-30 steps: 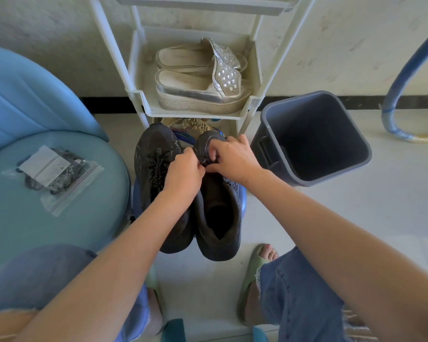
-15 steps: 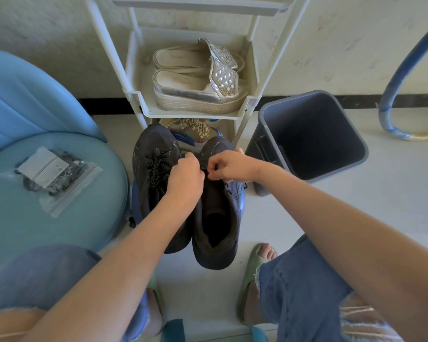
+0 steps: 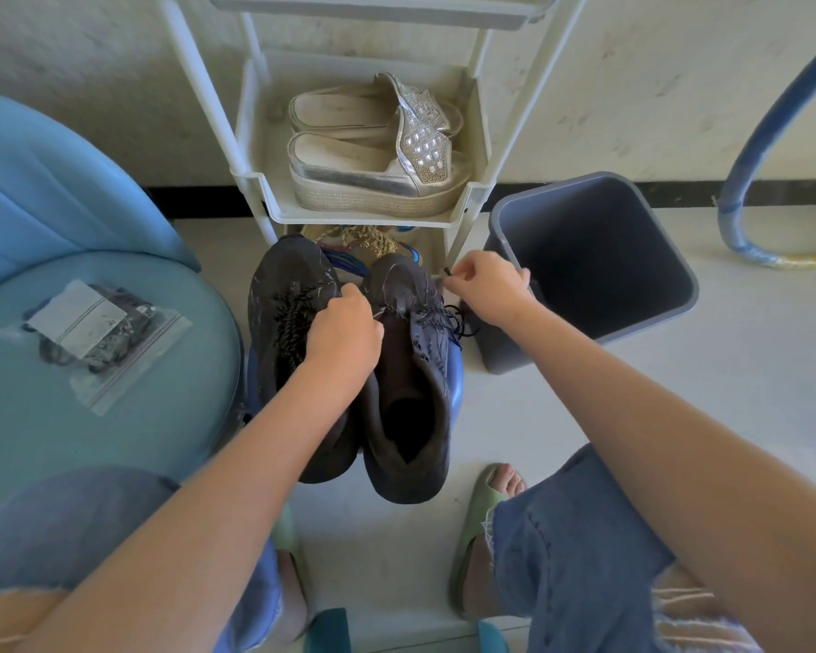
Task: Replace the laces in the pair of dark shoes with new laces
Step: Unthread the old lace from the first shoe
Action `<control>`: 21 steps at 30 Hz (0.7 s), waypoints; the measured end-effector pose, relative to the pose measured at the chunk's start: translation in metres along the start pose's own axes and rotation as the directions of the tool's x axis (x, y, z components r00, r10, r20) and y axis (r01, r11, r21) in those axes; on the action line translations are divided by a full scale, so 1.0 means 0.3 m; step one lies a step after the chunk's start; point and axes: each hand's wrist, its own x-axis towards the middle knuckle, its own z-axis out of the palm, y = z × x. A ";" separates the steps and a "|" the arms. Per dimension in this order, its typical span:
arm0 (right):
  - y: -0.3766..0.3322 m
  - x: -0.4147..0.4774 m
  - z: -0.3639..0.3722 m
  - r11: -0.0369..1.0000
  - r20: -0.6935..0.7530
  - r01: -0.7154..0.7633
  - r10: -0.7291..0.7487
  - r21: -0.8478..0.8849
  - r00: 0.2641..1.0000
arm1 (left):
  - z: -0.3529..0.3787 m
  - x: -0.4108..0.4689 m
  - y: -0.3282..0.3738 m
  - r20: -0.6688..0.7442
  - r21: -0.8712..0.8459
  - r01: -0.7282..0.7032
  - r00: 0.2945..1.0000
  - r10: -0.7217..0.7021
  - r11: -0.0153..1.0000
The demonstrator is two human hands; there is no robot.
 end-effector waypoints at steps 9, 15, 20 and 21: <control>-0.039 -0.050 0.049 0.997 0.480 0.078 -0.077 0.018 0.874 | 0.011 0.076 -0.014 -0.056 0.060 -0.367 0.927 0.370 0.928; -0.063 -0.055 0.088 0.997 0.520 0.050 -0.012 -0.059 0.854 | 0.051 0.095 0.013 -0.013 0.189 -0.382 0.920 0.392 0.905; -0.020 -0.050 0.043 0.995 0.582 -0.046 -0.012 0.085 0.813 | 0.065 0.107 0.002 -0.219 -0.155 -0.261 0.949 0.224 0.953; -0.014 -0.051 0.031 0.992 0.601 -0.067 -0.008 0.103 0.799 | 0.054 0.116 -0.007 -0.231 -0.429 -0.145 0.972 0.047 0.892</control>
